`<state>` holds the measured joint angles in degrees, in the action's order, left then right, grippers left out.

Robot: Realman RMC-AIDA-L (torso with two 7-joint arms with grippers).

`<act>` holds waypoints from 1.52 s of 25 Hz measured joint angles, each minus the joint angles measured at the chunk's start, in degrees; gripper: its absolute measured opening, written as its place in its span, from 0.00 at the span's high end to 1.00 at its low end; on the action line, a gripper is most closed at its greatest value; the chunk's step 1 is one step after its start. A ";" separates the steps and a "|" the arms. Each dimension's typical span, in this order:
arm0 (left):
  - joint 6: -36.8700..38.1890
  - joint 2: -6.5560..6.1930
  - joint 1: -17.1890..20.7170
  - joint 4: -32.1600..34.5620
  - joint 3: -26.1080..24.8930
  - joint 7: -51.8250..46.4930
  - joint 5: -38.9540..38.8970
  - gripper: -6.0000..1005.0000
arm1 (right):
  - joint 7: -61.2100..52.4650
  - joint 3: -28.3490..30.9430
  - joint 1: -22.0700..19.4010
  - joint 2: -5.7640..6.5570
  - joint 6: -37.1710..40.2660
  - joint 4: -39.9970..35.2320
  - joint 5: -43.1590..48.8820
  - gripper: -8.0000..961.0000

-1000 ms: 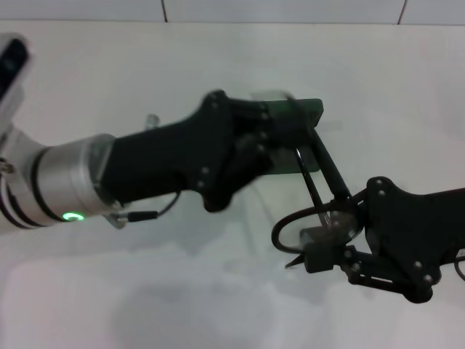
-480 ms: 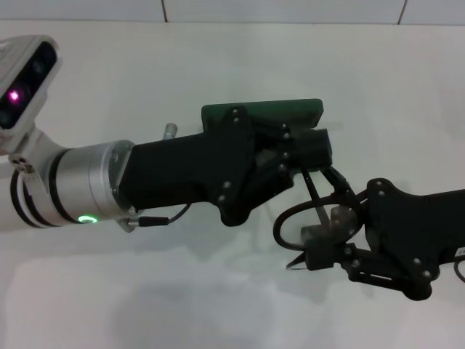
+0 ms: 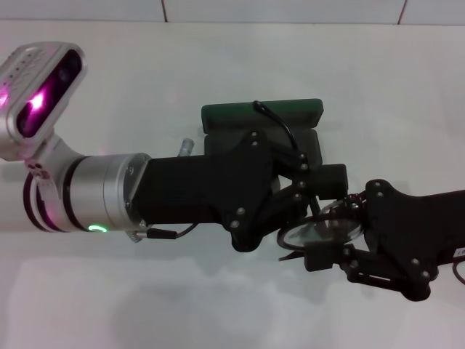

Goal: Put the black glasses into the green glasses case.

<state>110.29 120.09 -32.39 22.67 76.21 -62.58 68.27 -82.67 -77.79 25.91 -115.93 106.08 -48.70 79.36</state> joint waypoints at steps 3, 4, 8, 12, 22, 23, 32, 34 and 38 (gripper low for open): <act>-0.17 -0.01 0.01 -0.10 -0.06 0.05 0.02 0.96 | 0.09 0.00 0.01 0.00 0.00 0.51 0.00 0.88; -0.31 -0.02 0.08 -0.13 -0.12 0.14 -0.01 0.96 | 0.17 0.00 0.01 0.00 0.01 0.67 0.00 0.88; -1.98 -0.12 1.27 -0.46 -1.99 1.17 -1.70 0.96 | 0.61 0.02 -0.32 -0.06 0.38 0.74 -0.01 0.88; -5.92 -0.20 4.67 -0.70 -8.74 1.63 -3.86 0.96 | 2.07 -0.04 -1.03 -0.15 1.43 0.53 -0.01 0.88; -14.05 -0.31 7.88 -5.01 -15.99 0.14 -5.04 0.96 | 8.67 -0.01 -1.69 -0.12 8.90 -1.33 -2.29 0.88; -14.61 -0.32 7.46 -5.13 -15.61 -0.53 -4.60 0.96 | 9.16 -0.09 -1.56 -0.15 9.17 -2.06 -2.68 0.88; -11.56 0.19 0.46 -5.90 -6.72 -3.98 -2.52 0.96 | 10.66 -0.18 3.00 -0.03 7.12 -0.87 -2.87 0.88; -9.76 0.32 -0.24 -5.95 -6.62 -4.19 -2.59 0.96 | 11.34 -0.22 4.32 -0.02 6.77 1.38 -2.70 0.88; -6.76 0.28 -0.34 -5.99 -6.62 -4.20 -3.36 0.96 | 12.51 -0.02 5.98 0.00 6.56 5.91 -2.69 0.88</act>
<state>103.53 120.37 -32.74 16.69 69.59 -66.78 64.91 -70.16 -77.81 31.89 -115.93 112.64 -42.78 76.67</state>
